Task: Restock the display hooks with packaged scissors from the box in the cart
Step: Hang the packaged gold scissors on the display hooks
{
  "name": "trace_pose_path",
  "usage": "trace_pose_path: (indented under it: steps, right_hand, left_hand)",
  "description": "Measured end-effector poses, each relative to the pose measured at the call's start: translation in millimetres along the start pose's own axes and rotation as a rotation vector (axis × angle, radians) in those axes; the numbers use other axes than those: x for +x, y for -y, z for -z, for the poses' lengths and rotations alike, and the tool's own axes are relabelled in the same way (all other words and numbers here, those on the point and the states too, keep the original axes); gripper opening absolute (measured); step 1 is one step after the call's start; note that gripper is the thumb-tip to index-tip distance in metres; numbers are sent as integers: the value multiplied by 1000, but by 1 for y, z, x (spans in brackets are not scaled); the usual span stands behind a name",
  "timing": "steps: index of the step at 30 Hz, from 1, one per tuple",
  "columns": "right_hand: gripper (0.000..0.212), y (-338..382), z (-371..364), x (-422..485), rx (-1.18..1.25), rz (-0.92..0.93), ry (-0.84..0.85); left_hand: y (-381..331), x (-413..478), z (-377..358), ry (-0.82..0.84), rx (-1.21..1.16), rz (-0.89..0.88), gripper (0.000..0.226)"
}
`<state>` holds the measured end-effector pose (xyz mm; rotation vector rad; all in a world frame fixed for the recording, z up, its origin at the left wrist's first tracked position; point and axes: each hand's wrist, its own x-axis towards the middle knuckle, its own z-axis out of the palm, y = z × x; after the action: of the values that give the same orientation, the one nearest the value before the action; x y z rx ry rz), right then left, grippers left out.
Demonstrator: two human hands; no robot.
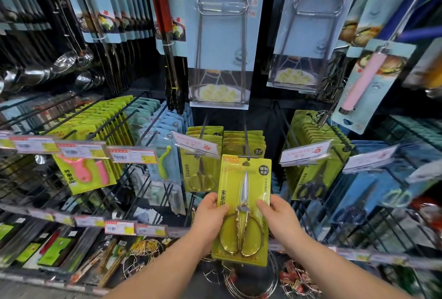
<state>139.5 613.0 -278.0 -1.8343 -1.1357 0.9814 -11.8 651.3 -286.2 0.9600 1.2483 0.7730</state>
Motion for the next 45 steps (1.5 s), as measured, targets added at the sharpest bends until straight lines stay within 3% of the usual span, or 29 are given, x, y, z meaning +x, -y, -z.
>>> trace_pose_path:
  steps: [11, 12, 14, 16, 21, 24, 29, 34, 37, 40, 42, 45]
  right_hand:
    - [27, -2, -3, 38, 7, -5, -1]
    - [24, -1, -2, 43, 5, -8, 5]
    - [20, -1, 2, 54, 12, -30, 19]
    - [25, -1, 4, 65, -22, -58, 14]
    - [23, -7, 5, 100, -73, -93, 59]
    - [14, -9, 5, 119, -140, -106, 115]
    - [57, -21, 3, 145, -136, -125, 177]
    - [44, -48, 0, 170, -206, -122, 142]
    - [41, -39, 1, 170, -254, -130, 147]
    - [66, -37, 0, 172, -241, -149, 142]
    - [58, -19, 3, 154, -290, -156, 138]
    - [62, -1, 14, 129, -448, -188, 144]
  left_hand:
    - [-15, 19, -10, -104, 111, -4, 10]
    - [-18, 21, -12, -113, 135, -15, 11]
    - [-20, 32, -16, -108, 168, -5, 34]
    - [-26, 39, -20, -114, 199, -1, 29]
    - [-30, 66, -28, -179, 271, 13, 49]
    - [-36, 76, -30, -216, 323, 9, 47]
    - [-44, 91, -30, -220, 493, 35, 46]
    - [-50, 94, -29, -208, 616, 55, 43]
    - [-50, 95, -28, -204, 623, 66, 40]
    - [-51, 90, -28, -200, 565, 61, 33]
    - [-51, 84, -29, -194, 495, 52, 38]
    - [-47, 74, -24, -168, 415, 30, 53]
